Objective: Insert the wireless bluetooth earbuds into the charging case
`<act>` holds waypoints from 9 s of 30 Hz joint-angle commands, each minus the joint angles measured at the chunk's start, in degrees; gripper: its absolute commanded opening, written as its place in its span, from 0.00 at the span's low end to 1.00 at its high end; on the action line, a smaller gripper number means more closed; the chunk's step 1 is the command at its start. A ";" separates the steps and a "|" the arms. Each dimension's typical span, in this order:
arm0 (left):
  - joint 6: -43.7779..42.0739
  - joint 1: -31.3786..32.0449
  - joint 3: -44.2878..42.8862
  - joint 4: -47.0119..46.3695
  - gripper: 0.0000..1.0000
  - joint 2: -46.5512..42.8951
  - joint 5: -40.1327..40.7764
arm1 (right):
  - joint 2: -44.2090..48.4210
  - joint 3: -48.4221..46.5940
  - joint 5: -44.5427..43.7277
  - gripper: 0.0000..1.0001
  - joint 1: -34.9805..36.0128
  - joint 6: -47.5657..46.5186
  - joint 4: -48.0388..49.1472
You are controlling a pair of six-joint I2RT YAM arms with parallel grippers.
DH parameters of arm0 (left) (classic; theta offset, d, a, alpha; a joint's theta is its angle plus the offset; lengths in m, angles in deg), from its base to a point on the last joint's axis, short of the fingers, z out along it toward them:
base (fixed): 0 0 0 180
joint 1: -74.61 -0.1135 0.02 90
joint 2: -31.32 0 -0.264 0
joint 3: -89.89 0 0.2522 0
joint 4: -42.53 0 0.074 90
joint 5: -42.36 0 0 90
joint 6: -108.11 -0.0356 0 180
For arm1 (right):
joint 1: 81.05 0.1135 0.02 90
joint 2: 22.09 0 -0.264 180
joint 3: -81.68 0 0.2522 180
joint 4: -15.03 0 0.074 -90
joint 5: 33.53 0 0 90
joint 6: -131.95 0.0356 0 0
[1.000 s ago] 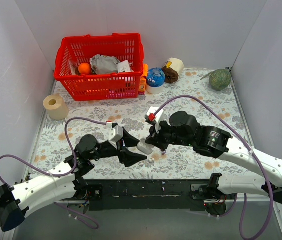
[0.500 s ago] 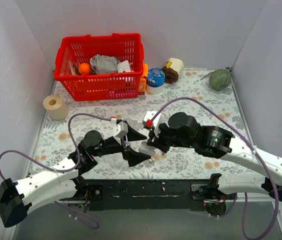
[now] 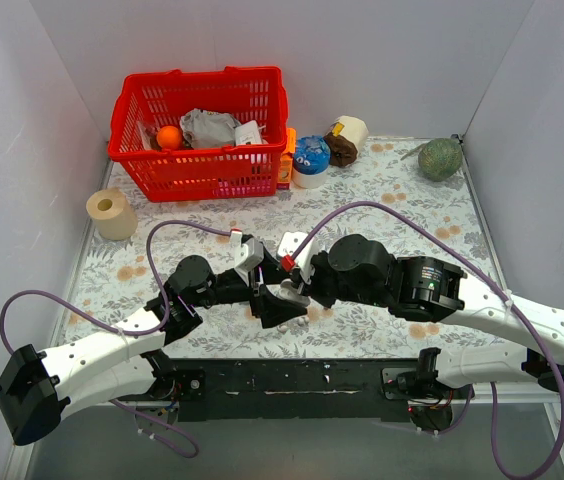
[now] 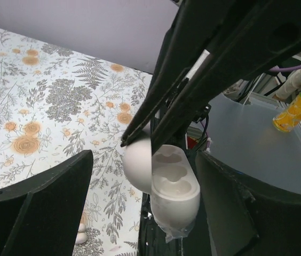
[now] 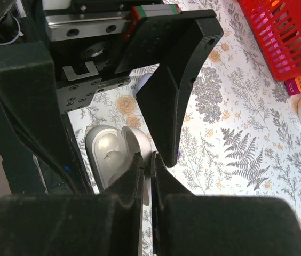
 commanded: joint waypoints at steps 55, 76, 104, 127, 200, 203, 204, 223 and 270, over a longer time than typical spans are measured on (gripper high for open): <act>-0.53 0.04 0.43 -2.30 0.06 0.51 -4.47 | 1.02 -2.60 -3.43 0.01 1.40 0.65 3.09; -1.24 0.04 8.16 -8.01 0.00 -10.11 3.34 | 12.61 3.28 -16.00 0.65 1.22 13.30 13.28; 7.88 -0.31 0.34 4.38 0.00 12.94 9.85 | 18.49 18.05 -24.87 0.62 -1.24 32.90 9.94; 8.17 -10.07 -13.81 14.84 0.04 44.63 -2.80 | 19.91 26.58 -20.92 0.57 -1.15 34.49 14.52; 43.25 11.64 -33.67 60.81 0.98 44.36 59.95 | 31.95 32.47 -25.14 0.64 -1.24 47.76 5.20; 40.70 11.64 -34.02 59.40 0.98 44.63 59.42 | 31.78 32.47 -25.06 0.64 -1.24 47.58 5.20; 39.91 11.64 -33.94 58.79 0.98 44.80 59.25 | 31.95 32.47 -25.06 0.64 -1.15 47.58 5.11; 37.09 10.50 -32.27 57.73 0.95 47.00 56.70 | 32.83 32.91 -25.41 0.64 -1.15 47.50 4.67; 34.72 11.90 -20.58 50.26 0.00 35.50 58.88 | 32.40 26.86 -28.04 0.65 -1.24 44.34 2.48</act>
